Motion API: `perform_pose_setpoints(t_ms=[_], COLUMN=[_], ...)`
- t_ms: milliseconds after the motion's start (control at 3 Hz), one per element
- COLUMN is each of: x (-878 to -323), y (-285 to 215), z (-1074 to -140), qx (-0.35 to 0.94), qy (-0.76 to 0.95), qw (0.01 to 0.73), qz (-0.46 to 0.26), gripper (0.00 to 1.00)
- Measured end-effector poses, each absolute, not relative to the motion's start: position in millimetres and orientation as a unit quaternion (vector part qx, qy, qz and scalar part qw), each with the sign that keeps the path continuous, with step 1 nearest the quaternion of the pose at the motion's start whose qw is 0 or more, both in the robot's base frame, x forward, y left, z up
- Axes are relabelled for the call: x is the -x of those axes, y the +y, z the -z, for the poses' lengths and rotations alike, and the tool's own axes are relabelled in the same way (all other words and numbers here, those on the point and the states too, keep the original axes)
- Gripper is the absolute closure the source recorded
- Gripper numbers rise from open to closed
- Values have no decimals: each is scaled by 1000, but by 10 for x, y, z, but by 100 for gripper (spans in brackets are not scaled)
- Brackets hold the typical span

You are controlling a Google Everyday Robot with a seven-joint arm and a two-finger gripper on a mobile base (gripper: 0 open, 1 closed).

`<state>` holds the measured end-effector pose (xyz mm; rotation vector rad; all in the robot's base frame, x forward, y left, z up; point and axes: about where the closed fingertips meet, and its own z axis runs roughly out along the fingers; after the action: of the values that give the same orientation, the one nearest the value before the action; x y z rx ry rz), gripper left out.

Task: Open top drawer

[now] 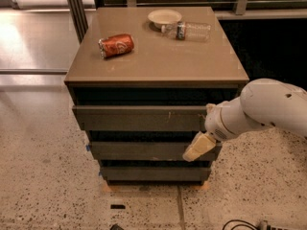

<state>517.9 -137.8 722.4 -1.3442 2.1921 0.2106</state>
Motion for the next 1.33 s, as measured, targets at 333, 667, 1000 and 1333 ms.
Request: perform_pose_setpoints(t_ms=[333,667,1000,1333], x=[-5180,-5676,-5676,-5753], y=[-1378,-1363,-1362,-1335], z=[-7224,-7104,-7103,-6893], qx=[501,531,531,528], qy=[816,797,797,797], qw=[277,273,273,279], qz=[-78,-87,-87,-94], gripper=[0,0,0,0])
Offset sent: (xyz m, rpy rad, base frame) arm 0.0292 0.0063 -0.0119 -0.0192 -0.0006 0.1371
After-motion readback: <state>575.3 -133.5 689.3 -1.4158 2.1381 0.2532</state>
